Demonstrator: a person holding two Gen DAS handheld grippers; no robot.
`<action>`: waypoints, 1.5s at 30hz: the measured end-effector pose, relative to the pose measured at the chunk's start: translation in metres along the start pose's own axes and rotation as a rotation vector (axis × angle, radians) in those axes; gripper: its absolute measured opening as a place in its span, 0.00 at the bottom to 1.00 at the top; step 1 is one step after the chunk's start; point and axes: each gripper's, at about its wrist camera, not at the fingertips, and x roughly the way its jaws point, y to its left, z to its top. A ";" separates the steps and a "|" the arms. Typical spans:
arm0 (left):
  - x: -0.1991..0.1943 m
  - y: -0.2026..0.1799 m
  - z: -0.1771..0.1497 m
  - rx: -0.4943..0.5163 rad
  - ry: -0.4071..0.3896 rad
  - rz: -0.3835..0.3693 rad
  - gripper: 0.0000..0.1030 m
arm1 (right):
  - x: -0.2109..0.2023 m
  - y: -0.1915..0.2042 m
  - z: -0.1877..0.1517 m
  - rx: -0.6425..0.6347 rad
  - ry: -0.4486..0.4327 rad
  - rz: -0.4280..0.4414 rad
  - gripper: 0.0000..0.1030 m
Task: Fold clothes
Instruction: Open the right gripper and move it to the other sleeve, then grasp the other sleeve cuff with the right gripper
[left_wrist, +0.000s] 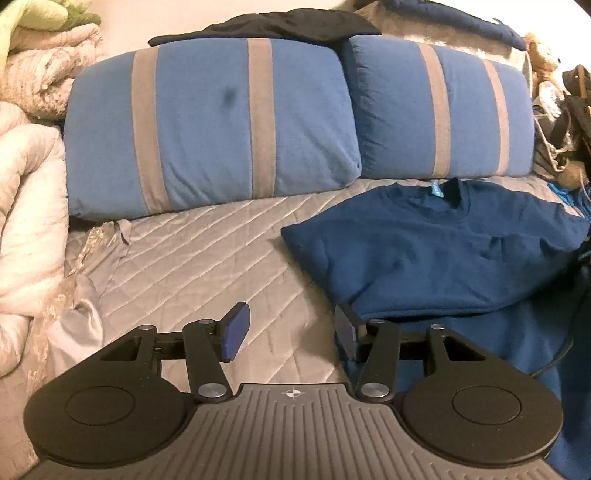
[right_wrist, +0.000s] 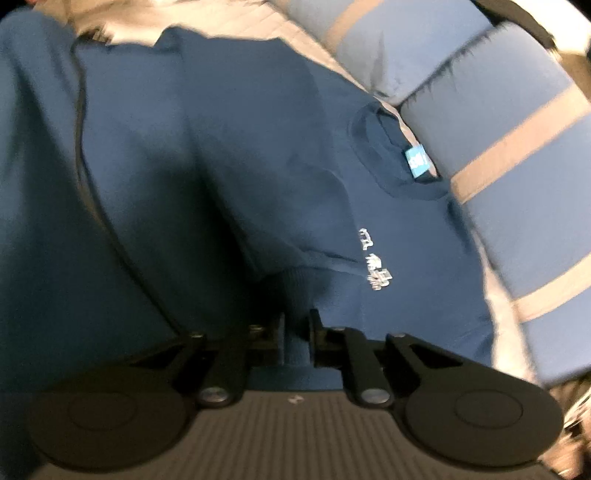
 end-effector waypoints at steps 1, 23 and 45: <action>-0.001 0.002 0.000 -0.002 -0.001 0.002 0.49 | -0.004 0.000 0.002 -0.035 0.013 -0.020 0.11; -0.070 0.028 0.106 -0.168 -0.168 -0.050 0.75 | -0.108 -0.116 -0.054 0.535 -0.142 -0.351 1.00; -0.031 -0.129 0.179 -0.029 -0.272 -0.316 0.77 | -0.270 -0.175 -0.202 1.046 -0.288 -0.765 1.00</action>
